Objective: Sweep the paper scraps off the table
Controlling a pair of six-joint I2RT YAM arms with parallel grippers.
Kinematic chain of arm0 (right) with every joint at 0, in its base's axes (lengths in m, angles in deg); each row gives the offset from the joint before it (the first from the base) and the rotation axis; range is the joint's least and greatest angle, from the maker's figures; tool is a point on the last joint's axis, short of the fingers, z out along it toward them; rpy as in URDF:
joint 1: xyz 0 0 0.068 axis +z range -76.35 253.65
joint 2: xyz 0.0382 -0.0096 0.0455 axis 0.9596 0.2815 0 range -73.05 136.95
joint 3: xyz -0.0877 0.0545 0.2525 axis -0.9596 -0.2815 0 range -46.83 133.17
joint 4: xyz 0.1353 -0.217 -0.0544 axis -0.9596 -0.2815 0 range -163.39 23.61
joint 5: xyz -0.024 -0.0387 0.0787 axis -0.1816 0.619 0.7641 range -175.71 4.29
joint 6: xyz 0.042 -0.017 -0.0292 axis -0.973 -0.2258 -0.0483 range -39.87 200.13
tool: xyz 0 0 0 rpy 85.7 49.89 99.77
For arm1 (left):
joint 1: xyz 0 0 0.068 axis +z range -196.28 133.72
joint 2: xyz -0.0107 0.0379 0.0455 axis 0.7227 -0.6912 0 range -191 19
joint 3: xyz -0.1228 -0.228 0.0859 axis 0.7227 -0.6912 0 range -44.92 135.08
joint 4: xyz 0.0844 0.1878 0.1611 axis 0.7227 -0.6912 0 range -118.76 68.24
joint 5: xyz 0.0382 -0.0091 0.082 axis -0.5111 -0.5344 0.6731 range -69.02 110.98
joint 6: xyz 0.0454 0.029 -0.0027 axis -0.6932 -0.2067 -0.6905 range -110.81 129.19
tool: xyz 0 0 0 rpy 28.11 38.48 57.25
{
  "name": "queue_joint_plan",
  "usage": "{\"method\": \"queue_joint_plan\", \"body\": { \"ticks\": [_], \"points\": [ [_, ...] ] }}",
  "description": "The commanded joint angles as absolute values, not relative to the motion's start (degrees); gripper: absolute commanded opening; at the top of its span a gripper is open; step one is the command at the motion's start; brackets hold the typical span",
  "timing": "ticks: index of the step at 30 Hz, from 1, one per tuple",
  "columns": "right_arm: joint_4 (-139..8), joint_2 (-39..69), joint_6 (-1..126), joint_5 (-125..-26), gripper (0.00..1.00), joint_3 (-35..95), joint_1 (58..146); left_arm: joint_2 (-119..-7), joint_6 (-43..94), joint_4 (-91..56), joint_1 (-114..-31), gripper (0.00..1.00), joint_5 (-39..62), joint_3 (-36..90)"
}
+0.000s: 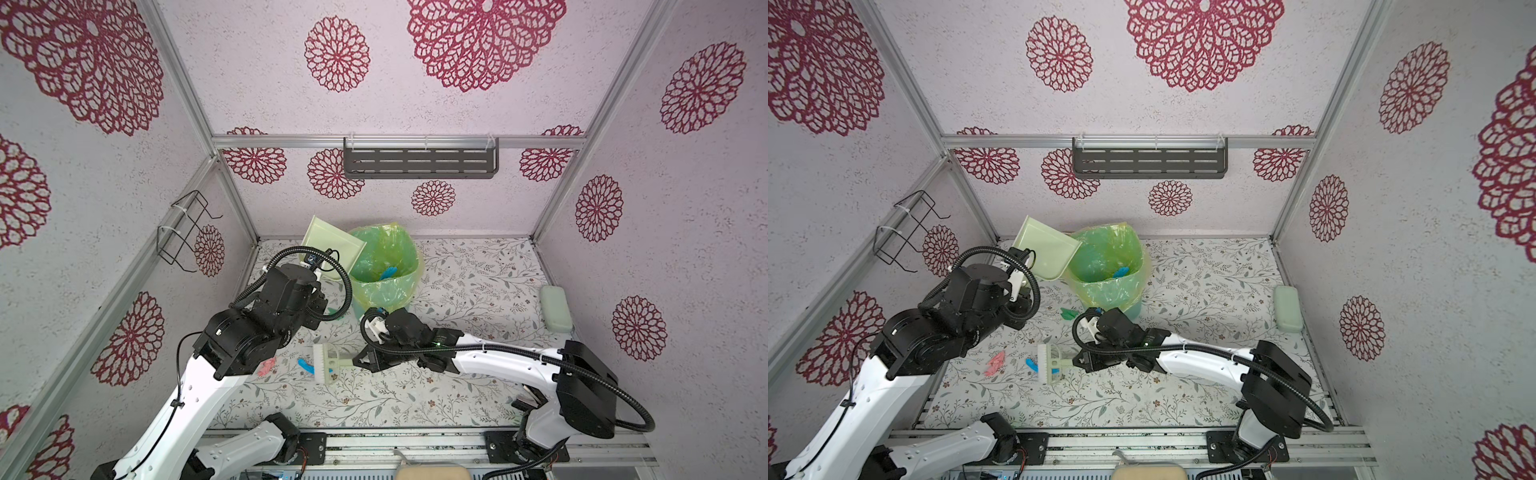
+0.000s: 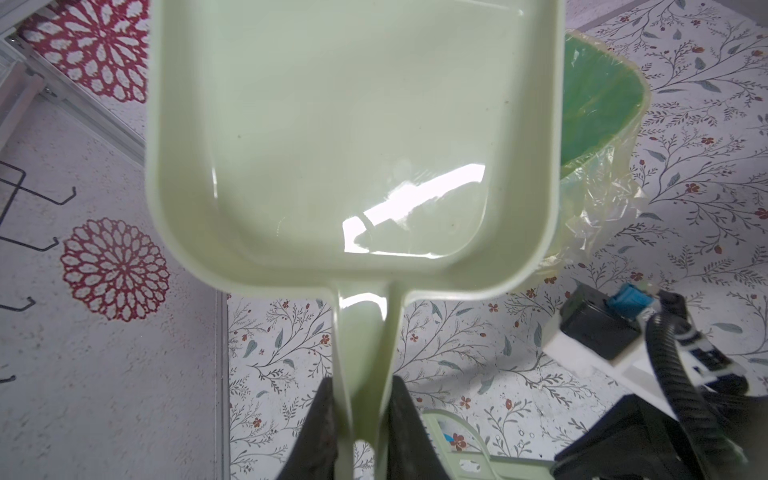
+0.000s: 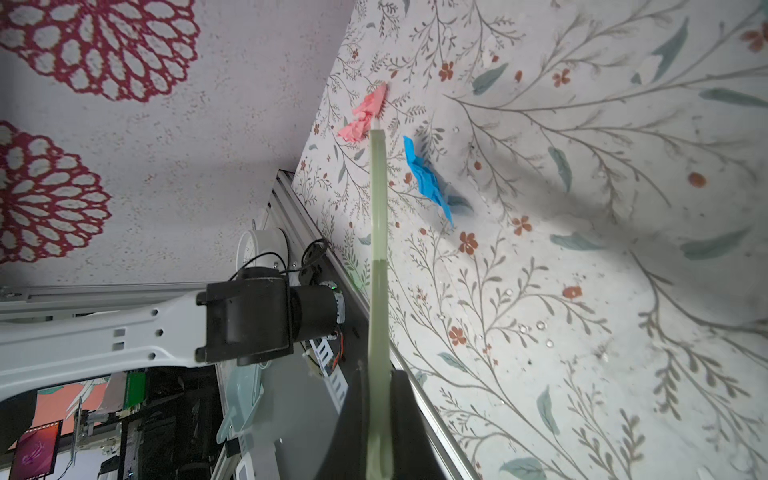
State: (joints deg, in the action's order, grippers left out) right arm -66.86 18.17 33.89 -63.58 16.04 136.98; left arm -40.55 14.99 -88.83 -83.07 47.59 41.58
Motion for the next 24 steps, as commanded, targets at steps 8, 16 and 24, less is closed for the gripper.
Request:
{"method": "queue_joint_plan", "body": {
  "ticks": [8,16,24],
  "points": [
    [-72.01,27.02,33.82,-61.55,0.0,26.64,138.33,-37.79,16.59,-91.1,-82.58,0.09,45.61,41.12],
    [-75.85,33.44,33.56,-61.11,0.0,33.66,139.38,-37.87,15.72,-91.9,-82.4,0.09,44.44,41.04],
    [-80.9,39.09,32.29,-61.67,0.0,39.52,139.31,-38.09,14.31,-92.89,-81.88,0.09,43.67,41.04]
  ]
}}
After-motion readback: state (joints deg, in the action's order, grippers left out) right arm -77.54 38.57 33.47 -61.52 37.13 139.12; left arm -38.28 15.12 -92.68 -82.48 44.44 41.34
